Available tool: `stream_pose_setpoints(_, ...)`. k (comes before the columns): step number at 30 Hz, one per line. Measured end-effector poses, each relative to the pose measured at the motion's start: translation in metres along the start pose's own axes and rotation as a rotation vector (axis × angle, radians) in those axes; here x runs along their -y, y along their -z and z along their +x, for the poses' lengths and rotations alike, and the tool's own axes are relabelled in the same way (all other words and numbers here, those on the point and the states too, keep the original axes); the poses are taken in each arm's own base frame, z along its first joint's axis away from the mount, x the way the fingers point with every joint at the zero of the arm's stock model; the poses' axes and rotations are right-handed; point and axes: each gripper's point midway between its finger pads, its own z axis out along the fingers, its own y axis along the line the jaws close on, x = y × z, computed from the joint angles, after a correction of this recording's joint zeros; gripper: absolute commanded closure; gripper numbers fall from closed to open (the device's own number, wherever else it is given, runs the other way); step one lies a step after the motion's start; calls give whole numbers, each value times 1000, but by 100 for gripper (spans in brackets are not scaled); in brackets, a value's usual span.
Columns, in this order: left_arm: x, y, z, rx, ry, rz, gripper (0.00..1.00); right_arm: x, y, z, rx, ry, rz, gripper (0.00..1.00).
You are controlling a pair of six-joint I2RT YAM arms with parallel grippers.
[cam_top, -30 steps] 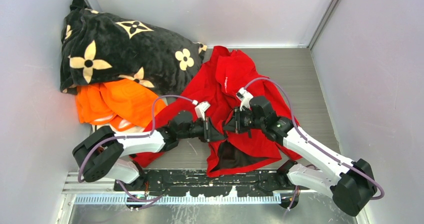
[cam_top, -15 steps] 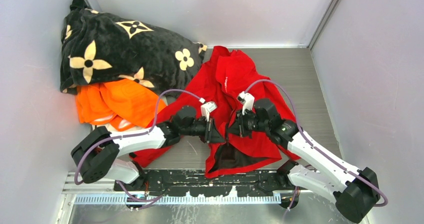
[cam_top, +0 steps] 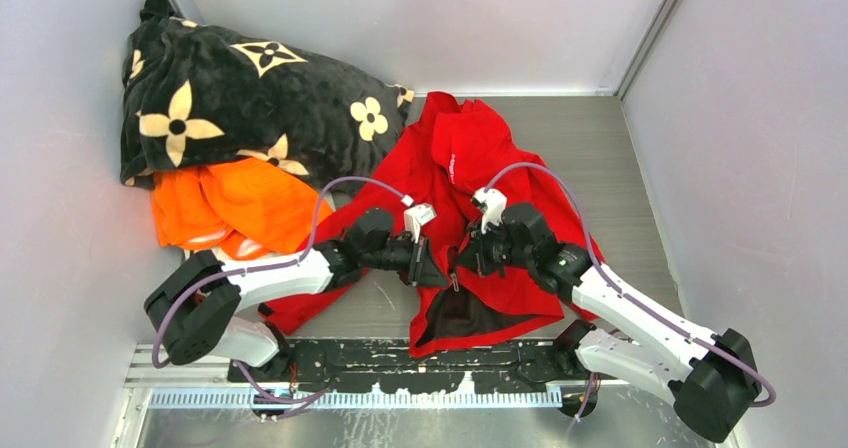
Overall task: Zip up the jacket
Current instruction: Insert the zipper into the jacket.
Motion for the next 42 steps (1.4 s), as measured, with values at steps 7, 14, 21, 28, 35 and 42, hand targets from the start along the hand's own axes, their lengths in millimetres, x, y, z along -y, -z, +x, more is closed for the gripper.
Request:
stream_pose_setpoints(7,5,3,10,-51,-21,47,100,-11,4,8,-11,40,-95,99)
stream_pose_setpoints(14,-2,-2,31,-144,27,70,100,-20,2,27,-46,178,-217,99)
stream_pose_setpoints(21,-2,1,38,-173,45,76,98,-27,2,36,-19,380,-289,99)
stream_pose_setpoints(28,5,9,36,-147,23,91,97,-30,5,32,49,441,-308,99)
stream_pose_setpoints(35,6,10,35,-135,15,97,93,-38,8,31,108,508,-340,99)
stream_pose_setpoints(42,9,15,35,-122,4,107,83,-45,10,27,147,552,-358,99)
